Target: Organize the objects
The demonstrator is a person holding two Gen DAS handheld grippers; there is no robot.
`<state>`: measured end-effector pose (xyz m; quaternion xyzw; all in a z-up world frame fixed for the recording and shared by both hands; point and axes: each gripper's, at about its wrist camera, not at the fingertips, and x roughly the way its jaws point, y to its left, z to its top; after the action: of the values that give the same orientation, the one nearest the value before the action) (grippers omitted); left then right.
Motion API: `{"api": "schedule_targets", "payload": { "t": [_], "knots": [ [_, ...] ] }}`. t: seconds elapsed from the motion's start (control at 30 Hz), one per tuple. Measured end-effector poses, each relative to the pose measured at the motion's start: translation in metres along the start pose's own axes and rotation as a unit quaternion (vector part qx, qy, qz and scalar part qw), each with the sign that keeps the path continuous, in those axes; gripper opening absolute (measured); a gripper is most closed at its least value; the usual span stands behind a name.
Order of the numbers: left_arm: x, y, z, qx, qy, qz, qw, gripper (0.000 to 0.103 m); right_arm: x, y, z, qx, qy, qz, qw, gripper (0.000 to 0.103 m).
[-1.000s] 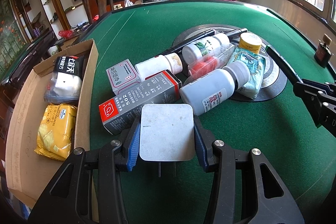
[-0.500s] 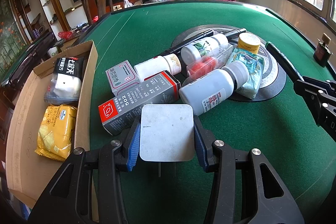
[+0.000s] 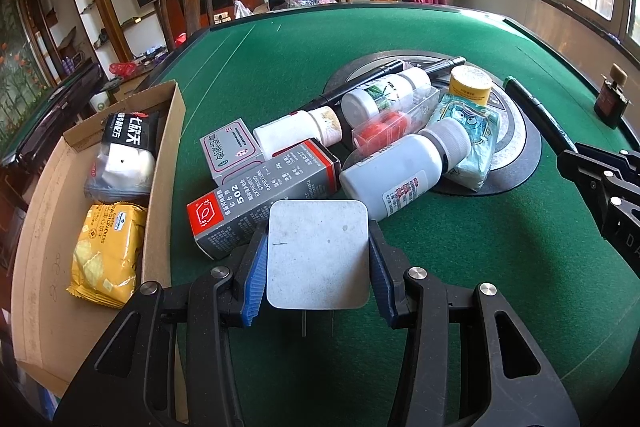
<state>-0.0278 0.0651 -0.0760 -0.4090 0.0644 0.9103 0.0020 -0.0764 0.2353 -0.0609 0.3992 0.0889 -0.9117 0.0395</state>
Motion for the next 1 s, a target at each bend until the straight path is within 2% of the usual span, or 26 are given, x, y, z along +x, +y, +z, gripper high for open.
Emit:
{"api": "schedule_targets", "payload": {
  "t": [0.73,1.0],
  "knots": [
    [-0.008,0.001,0.001,0.003,-0.014,-0.008,0.9999,0.045,-0.008,0.001,0.002,-0.004,-0.013,-0.010,1.000,0.013],
    [-0.023,0.007,0.008,-0.009,-0.041,-0.032,0.9986,0.045,-0.020,-0.003,0.006,0.005,-0.033,-0.009,0.999,0.013]
  ]
}}
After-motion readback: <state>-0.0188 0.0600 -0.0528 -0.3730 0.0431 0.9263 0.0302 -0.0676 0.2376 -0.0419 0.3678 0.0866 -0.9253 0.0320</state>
